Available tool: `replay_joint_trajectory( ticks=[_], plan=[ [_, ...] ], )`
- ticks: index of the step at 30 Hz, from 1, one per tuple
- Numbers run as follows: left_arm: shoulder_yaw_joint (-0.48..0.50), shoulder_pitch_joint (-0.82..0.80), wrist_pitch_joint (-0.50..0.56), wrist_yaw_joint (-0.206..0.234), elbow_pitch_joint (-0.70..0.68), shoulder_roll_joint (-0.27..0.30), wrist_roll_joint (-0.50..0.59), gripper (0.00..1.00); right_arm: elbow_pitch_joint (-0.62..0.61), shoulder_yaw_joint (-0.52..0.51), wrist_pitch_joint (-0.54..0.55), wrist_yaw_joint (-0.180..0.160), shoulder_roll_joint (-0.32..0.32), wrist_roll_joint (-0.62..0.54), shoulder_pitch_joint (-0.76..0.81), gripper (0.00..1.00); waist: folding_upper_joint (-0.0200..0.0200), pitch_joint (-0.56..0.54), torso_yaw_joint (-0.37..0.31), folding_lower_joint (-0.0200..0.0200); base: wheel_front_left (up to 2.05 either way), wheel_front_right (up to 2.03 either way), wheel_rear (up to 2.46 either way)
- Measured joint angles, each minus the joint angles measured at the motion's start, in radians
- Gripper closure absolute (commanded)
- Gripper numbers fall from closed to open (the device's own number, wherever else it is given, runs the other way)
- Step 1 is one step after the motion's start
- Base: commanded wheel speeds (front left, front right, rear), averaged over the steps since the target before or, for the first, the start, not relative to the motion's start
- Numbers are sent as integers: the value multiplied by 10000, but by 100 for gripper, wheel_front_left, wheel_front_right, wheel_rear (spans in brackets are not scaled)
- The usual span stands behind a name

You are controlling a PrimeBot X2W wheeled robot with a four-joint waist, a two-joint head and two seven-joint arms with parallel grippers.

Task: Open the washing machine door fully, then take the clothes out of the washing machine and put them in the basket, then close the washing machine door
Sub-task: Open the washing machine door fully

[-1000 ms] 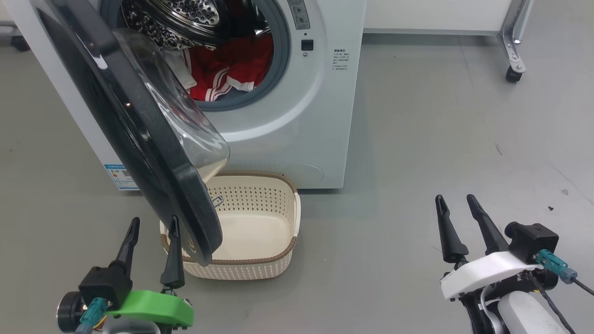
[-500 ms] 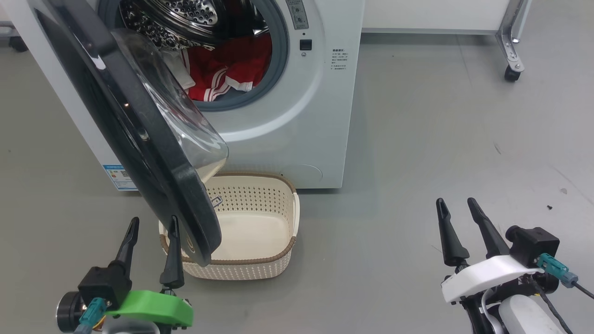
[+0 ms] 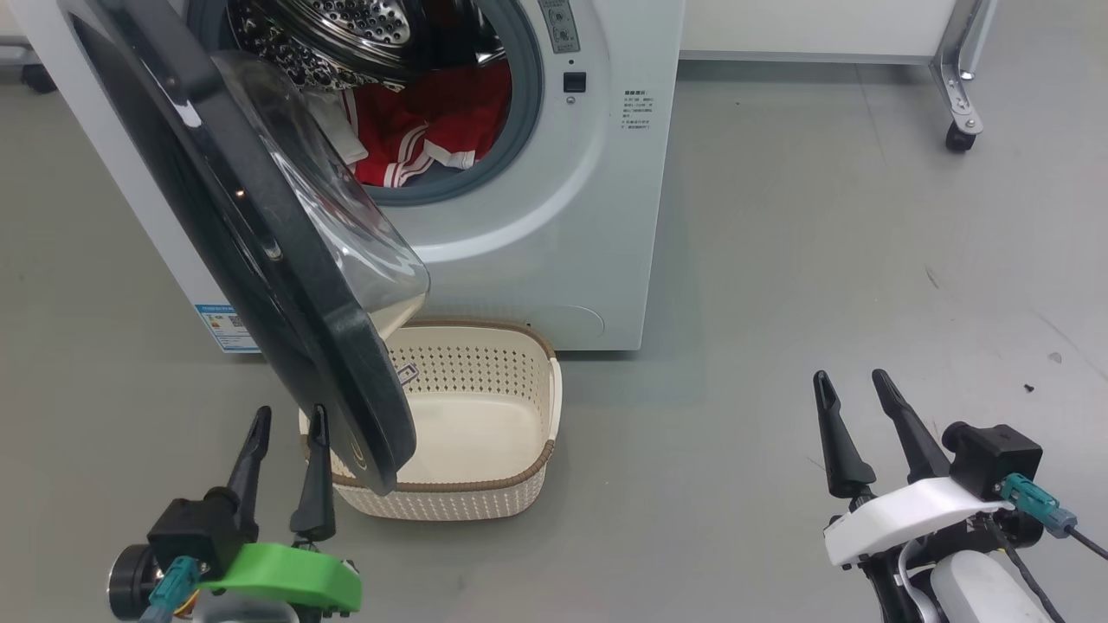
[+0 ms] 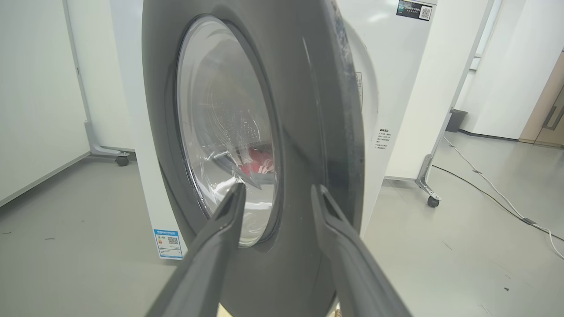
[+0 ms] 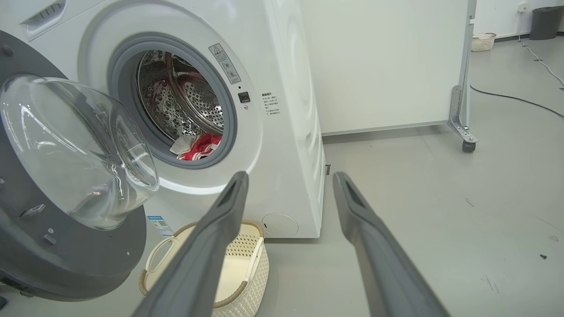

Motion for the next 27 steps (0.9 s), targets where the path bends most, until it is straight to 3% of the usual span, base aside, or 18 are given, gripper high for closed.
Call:
replay_joint_trajectory(
  ticks=[14, 27],
  plan=[
    [82, 22, 0, -81, 56, 0, -4, 100, 69, -100, 0, 46, 198, -102, 66, 0, 0, -17, 26, 0, 0, 0, 0],
    [725, -619, 0, -123, -1218, 73, 326, 100, 134, -171, 0, 134, 322, -232, 171, 0, 0, -64, -40, 0, 0, 0, 0]
  ],
)
